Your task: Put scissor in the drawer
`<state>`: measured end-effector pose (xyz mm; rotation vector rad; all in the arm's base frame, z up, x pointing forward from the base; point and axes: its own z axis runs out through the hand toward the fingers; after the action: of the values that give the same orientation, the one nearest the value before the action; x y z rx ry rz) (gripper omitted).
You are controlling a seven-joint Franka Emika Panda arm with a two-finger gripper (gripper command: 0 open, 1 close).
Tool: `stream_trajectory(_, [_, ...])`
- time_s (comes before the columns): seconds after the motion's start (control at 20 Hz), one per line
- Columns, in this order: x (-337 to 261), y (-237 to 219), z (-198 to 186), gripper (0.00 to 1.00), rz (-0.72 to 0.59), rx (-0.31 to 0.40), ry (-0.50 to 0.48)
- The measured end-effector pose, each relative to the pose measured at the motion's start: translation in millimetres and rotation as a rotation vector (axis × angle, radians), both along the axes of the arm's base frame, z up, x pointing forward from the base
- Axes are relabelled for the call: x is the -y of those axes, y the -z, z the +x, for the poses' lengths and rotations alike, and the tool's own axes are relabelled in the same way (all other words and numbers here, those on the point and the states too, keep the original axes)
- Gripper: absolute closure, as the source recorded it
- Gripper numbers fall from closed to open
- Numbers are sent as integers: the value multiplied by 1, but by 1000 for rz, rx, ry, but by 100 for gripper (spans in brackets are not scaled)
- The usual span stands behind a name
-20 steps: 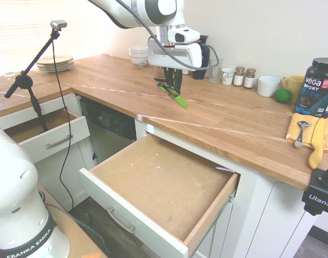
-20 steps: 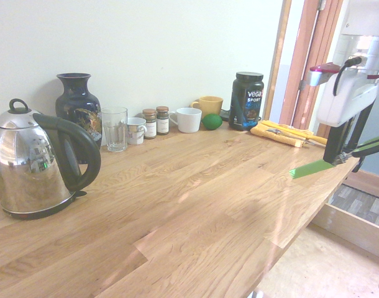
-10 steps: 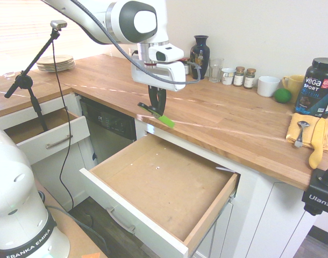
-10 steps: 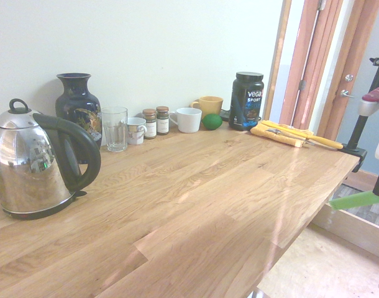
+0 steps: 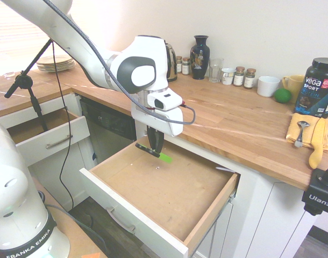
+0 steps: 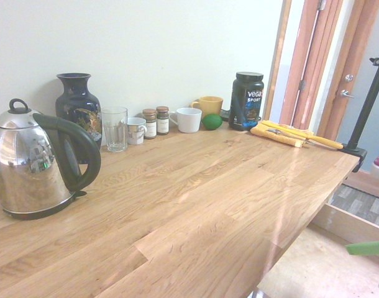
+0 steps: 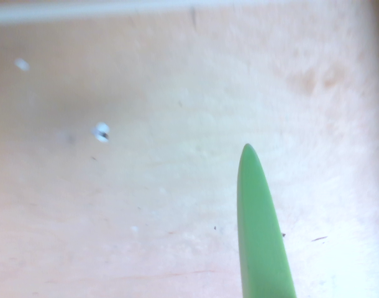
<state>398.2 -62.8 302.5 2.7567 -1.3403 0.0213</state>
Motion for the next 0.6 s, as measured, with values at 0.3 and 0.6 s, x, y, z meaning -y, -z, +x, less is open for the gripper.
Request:
stream_trajectory(0.3, [6, 37, 11, 100, -14, 36, -35])
stream_trajectory(0.6, [3, 88, 15, 100, -12, 8, -52])
